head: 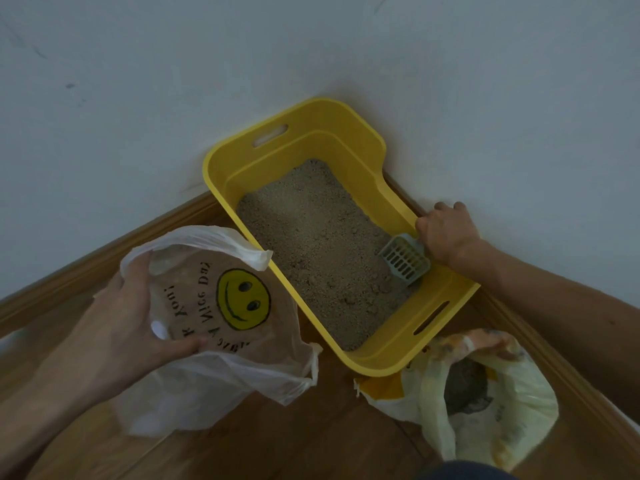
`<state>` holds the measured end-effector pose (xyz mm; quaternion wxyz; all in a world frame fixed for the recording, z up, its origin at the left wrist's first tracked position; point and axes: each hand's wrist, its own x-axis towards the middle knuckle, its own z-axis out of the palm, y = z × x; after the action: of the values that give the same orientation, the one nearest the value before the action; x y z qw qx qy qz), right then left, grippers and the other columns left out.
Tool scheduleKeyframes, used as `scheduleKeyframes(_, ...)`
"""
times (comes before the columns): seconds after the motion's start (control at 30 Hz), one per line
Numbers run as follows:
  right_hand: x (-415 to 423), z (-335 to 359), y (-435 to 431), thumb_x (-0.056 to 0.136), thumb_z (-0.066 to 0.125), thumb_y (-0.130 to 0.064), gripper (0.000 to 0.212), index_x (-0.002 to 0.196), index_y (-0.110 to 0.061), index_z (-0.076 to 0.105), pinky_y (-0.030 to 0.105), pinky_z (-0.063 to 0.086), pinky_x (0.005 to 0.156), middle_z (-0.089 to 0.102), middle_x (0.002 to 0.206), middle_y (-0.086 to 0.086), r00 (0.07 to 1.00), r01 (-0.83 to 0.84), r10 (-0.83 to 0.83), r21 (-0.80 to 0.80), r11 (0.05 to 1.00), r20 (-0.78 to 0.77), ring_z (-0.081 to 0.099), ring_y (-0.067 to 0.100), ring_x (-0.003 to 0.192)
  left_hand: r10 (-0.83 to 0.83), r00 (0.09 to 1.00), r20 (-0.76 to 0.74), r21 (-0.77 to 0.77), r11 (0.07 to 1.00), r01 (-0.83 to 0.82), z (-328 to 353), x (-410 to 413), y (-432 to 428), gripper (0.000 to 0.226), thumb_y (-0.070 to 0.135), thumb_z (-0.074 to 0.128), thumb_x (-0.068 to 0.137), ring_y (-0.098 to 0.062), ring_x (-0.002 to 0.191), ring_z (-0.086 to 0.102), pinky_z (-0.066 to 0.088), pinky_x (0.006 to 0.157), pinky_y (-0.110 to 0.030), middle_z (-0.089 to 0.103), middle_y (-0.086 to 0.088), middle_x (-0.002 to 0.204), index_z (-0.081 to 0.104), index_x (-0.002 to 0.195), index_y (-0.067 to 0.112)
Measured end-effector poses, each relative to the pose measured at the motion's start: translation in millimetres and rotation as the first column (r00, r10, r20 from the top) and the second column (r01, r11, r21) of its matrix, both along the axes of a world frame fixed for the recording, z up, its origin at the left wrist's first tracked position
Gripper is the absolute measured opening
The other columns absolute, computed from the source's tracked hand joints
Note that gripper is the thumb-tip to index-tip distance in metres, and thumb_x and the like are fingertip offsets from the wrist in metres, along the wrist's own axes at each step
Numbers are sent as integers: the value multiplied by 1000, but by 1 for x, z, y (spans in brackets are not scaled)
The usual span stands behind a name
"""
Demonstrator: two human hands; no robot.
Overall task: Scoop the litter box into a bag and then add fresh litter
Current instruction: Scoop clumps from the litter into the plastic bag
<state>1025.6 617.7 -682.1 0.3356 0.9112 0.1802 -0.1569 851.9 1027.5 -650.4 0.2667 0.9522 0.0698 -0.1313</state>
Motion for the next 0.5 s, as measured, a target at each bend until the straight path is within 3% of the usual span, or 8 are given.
scheduleKeyframes(0.07, 2, -3, -3, 94, 53, -39, 26, 111, -21, 57, 35, 38, 82, 63, 109, 4, 999, -10, 11, 29, 1000, -33, 53, 21, 107, 6, 1000, 10, -5, 1000, -6, 1, -1, -2, 127, 85, 64, 35, -26, 112, 54, 51, 85, -45, 54, -4, 128, 22, 143, 32)
scheduleKeyframes(0.2, 1, -11, 1, 92, 56, -40, 25, 105, -20, 59, 35, 34, 78, 64, 103, 4, 993, -53, 61, 88, 995, -96, 54, 22, 102, 14, 1000, 18, -48, 999, -13, 3, -2, -5, 112, 79, 66, 35, -23, 110, 53, 49, 82, -39, 54, -4, 128, 20, 133, 52)
scheduleKeyframes(0.37, 3, -21, 7, 92, 53, -43, 31, 105, -16, 61, 32, 32, 75, 59, 95, 6, 982, 5, 31, 191, 982, -188, 53, 22, 94, 12, 1000, 14, -98, 995, -11, 7, -1, -5, 101, 75, 71, 35, -13, 105, 49, 48, 83, -36, 51, 3, 125, 12, 117, 68)
scheduleKeyframes(0.5, 1, -28, 16, 92, 52, -40, 29, 103, -15, 61, 30, 33, 74, 62, 99, 8, 965, 20, 43, 234, 972, -260, 57, 24, 97, 13, 1000, 24, -92, 996, -11, 10, -1, -9, 96, 69, 73, 37, -8, 102, 44, 44, 80, -32, 48, 8, 119, 18, 115, 62)
